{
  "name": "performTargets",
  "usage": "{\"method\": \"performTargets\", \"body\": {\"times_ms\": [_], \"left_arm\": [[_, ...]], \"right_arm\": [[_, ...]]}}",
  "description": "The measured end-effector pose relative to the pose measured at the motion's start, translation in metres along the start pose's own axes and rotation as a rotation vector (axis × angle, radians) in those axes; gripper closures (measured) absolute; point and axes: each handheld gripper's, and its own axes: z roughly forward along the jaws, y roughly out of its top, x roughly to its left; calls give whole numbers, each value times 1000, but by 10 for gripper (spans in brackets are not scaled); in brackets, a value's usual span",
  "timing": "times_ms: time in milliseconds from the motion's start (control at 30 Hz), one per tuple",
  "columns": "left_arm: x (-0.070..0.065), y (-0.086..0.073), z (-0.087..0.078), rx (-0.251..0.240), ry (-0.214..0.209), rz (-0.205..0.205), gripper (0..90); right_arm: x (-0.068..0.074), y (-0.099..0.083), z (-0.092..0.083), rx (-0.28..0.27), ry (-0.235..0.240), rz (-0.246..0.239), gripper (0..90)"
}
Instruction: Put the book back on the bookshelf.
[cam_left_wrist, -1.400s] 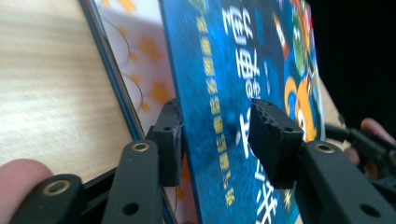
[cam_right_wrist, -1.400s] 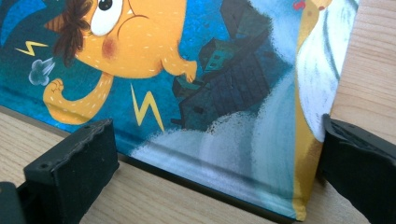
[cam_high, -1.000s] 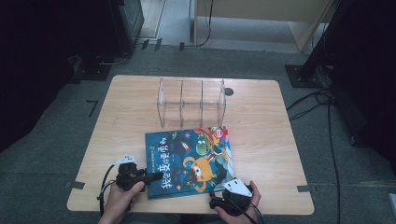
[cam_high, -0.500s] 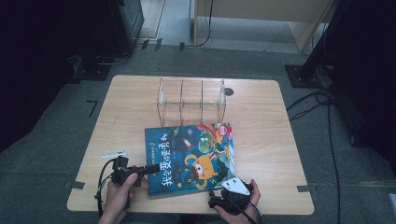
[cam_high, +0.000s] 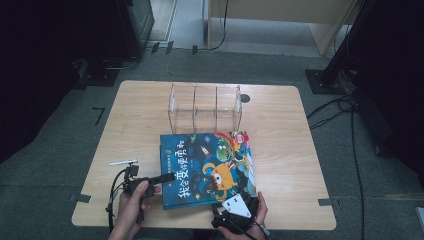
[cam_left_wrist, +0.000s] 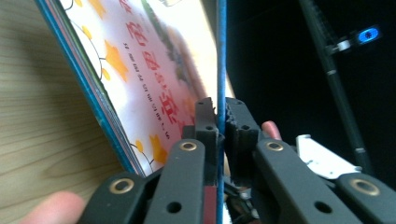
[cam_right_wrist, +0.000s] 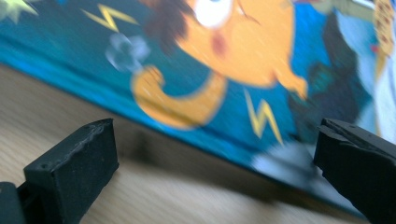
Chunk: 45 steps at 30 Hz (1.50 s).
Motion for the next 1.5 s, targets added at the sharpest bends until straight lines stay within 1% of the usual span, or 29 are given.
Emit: {"method": "performTargets", "body": {"times_ms": [33, 67, 100, 133, 167, 233, 267, 300, 333, 400, 433, 467, 567, 633, 667, 733, 800, 833, 867, 900, 933, 967, 1000, 1100, 1133, 1233, 1333, 1433, 1500], "left_arm": [[0, -1, 1, 0, 23, 13, 826], [0, -1, 1, -13, 43, 26, 806], [0, -1, 0, -21, 59, 37, 787], [0, 0, 0, -27, 68, 47, 758], [-1, 0, 0, -29, 88, 66, 731], [-3, 0, 2, -29, 141, 110, 691], [-4, 0, 3, -20, 175, 134, 680], [-4, -1, 4, -10, 186, 151, 673], [-4, -1, 6, 4, 192, 158, 654], [-5, -4, 9, 18, 244, 194, 626], [-6, -5, 11, 32, 267, 209, 600], [-6, -5, 11, 43, 280, 225, 574], [-8, -6, 12, 49, 306, 263, 539], [-12, -6, 13, 52, 328, 316, 501], [-13, -7, 13, 53, 337, 331, 471], [-16, -7, 11, 50, 370, 367, 451], [-17, -7, 8, 49, 398, 383, 405], [-16, -7, 6, 48, 413, 383, 378], [-15, -6, 4, 50, 426, 378, 346], [-12, -7, 2, 38, 423, 368, 332], [-10, -7, 0, 36, 412, 352, 336], [-8, -7, -1, 39, 401, 339, 335], [-7, -7, -1, 39, 400, 326, 333], [-3, -6, 1, 49, 415, 291, 328], [-2, -6, 2, 51, 412, 278, 324], [2, -6, 5, 79, 411, 242, 305], [4, -5, 8, 80, 388, 211, 298], [5, -4, 9, 73, 381, 192, 292], [7, -4, 9, 78, 348, 168, 300]], "right_arm": [[3, 2, 2, 4, -22, -8, 0], [6, 3, 5, 13, -43, -21, 0], [9, 4, 5, 9, -57, -26, 0], [11, 5, 7, 5, -64, -27, 0], [12, 5, 7, 2, -67, -29, 0], [15, 6, 9, -11, -69, -37, 9], [16, 6, 9, -19, -71, -44, 25], [18, 6, 8, -26, -73, -51, 50], [20, 5, 8, -38, -73, -59, 76], [23, 3, 6, -63, -96, -89, 139], [25, 2, 6, -71, -109, -102, 149], [26, 2, 6, -76, -118, -115, 156], [29, 1, 5, -90, -126, -138, 181], [29, 0, 5, -98, -121, -145, 207], [29, 0, 5, -98, -113, -142, 211], [27, 1, 5, -91, -97, -120, 211], [25, 1, 5, -88, -84, -107, 217], [25, 1, 5, -87, -79, -101, 225], [26, 1, 5, -84, -84, -108, 234], [26, 1, 5, -85, -86, -106, 245], [26, 1, 6, -86, -87, -110, 245], [27, 1, 6, -88, -98, -127, 254], [28, 1, 6, -92, -103, -136, 257], [28, 1, 6, -91, -100, -130, 257], [28, 1, 6, -91, -100, -130, 257], [28, 1, 6, -92, -100, -129, 257], [28, 1, 6, -93, -99, -128, 256], [28, 1, 5, -99, -101, -124, 256], [27, 1, 5, -106, -102, -117, 256]]}}
